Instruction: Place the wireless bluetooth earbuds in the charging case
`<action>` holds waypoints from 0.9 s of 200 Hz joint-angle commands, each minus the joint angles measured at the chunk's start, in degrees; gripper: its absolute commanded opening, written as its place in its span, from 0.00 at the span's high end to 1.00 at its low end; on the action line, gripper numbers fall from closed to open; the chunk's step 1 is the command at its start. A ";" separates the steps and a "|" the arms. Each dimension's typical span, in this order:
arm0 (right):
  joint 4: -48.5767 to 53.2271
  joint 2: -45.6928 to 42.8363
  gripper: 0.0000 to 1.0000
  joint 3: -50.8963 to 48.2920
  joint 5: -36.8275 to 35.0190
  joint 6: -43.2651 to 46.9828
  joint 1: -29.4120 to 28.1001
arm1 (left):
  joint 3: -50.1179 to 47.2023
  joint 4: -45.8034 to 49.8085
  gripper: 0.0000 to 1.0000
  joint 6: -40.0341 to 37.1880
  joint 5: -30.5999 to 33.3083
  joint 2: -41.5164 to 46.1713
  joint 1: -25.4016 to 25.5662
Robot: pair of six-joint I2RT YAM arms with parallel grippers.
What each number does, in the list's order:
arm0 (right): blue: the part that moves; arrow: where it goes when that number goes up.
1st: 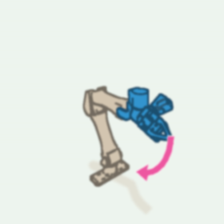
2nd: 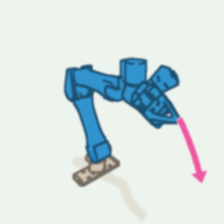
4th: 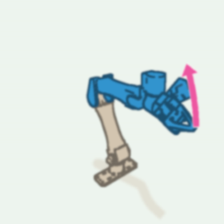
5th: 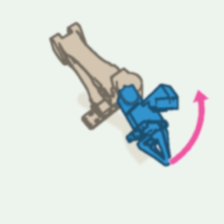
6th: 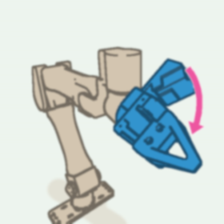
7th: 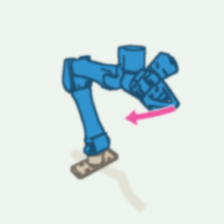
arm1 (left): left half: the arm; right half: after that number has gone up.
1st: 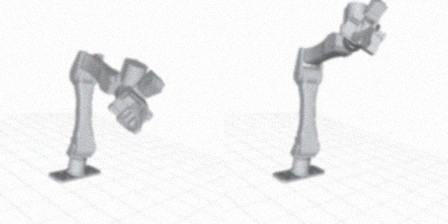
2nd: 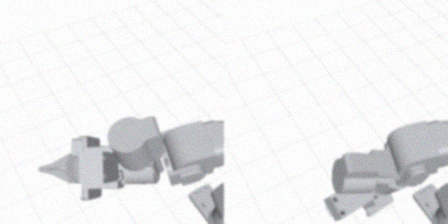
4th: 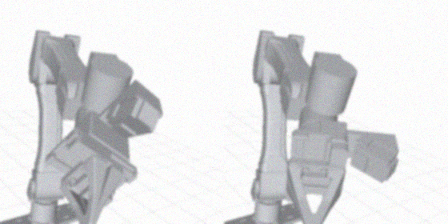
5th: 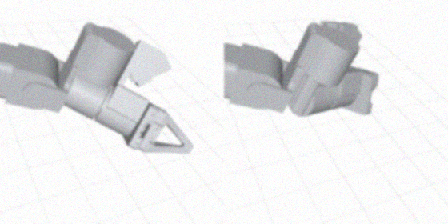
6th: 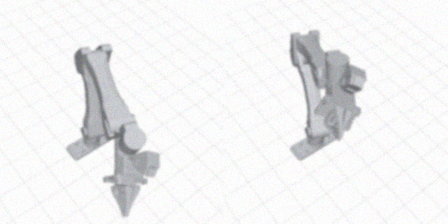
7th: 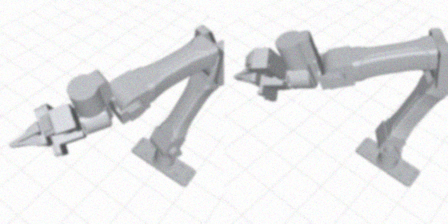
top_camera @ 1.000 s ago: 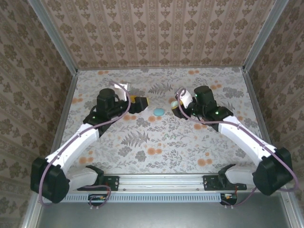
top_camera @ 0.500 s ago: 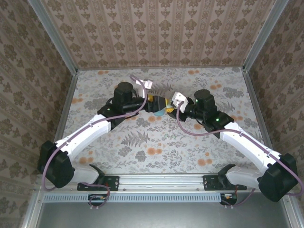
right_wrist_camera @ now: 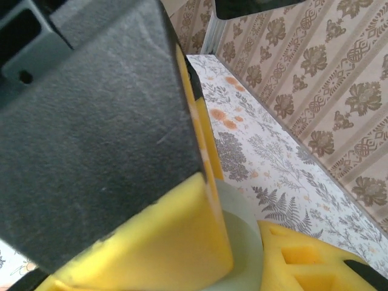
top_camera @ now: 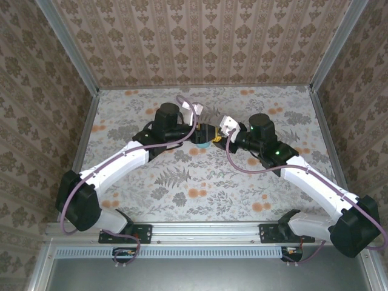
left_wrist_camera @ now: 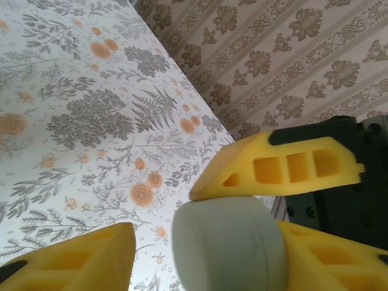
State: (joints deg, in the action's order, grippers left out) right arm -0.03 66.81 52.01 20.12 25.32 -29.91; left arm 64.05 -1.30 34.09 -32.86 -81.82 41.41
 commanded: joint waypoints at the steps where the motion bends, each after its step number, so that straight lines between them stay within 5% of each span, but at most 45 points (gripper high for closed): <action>1: -2.52 -0.66 0.59 0.38 2.04 -0.71 -0.41 | 2.34 1.12 0.57 -1.31 -0.84 -0.63 0.36; 29: -3.83 -1.72 0.52 -1.14 1.61 -0.98 -0.33 | 2.05 -0.81 0.79 0.56 0.06 0.66 0.24; 48: -8.63 -3.73 0.43 -5.20 2.07 -1.75 0.65 | 1.12 -4.64 0.85 4.00 -1.13 1.91 -0.10; 75: -16.00 -5.06 0.34 -10.50 7.42 -2.19 4.07 | -0.58 -11.37 0.86 10.98 -5.16 2.72 -0.28; 180: -25.36 -7.71 0.40 -12.23 11.89 -5.11 7.19 | -1.02 -12.96 0.86 18.60 -5.27 4.11 -0.29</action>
State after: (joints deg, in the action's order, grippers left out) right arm -21.50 60.88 41.19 30.94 20.84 -23.07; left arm 63.46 -12.47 50.28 -38.37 -79.96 41.50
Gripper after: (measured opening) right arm 0.610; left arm 0.209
